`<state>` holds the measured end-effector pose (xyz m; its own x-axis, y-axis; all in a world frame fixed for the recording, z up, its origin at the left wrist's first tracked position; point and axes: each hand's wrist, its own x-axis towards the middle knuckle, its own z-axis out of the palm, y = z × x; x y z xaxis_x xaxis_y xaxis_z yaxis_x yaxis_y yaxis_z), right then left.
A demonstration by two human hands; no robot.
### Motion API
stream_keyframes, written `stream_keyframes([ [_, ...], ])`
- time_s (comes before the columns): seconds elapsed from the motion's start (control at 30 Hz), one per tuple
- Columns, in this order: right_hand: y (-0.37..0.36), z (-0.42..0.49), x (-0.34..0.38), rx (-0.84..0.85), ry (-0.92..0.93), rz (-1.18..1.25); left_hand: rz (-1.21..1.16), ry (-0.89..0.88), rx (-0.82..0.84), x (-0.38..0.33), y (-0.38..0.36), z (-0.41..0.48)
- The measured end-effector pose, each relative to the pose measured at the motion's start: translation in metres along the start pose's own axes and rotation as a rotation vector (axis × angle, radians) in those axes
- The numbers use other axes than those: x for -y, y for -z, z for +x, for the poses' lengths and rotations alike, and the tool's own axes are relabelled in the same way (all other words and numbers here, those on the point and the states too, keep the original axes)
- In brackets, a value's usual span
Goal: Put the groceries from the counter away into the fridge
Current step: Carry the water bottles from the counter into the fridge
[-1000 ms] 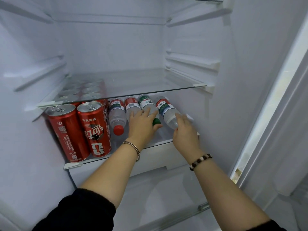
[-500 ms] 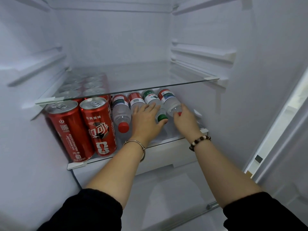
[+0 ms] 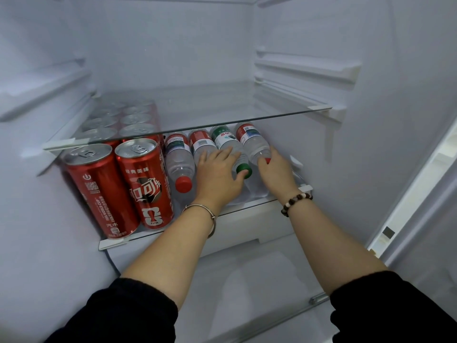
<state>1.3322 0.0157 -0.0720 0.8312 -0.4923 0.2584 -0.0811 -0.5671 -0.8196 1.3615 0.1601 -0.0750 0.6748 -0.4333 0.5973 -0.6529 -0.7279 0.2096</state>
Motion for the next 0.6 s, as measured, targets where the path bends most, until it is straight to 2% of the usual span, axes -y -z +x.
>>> stream_keyframes([
  [0.2, 0.004, -0.011, 0.003, -0.038, 0.002, 0.036, -0.019, -0.014, -0.017, -0.002, 0.004, -0.002],
  [0.4, 0.013, -0.038, 0.001, -0.109, 0.009, 0.029, 0.052, -0.146, -0.059, -0.016, 0.010, -0.010],
  [0.5, 0.024, -0.063, -0.008, -0.123, 0.062, -0.110, 0.012, -0.187, -0.069, -0.032, 0.011, -0.024],
  [0.6, 0.035, -0.103, -0.022, -0.237, 0.163, -0.334, -0.023, -0.236, -0.035, -0.049, 0.009, -0.049],
])
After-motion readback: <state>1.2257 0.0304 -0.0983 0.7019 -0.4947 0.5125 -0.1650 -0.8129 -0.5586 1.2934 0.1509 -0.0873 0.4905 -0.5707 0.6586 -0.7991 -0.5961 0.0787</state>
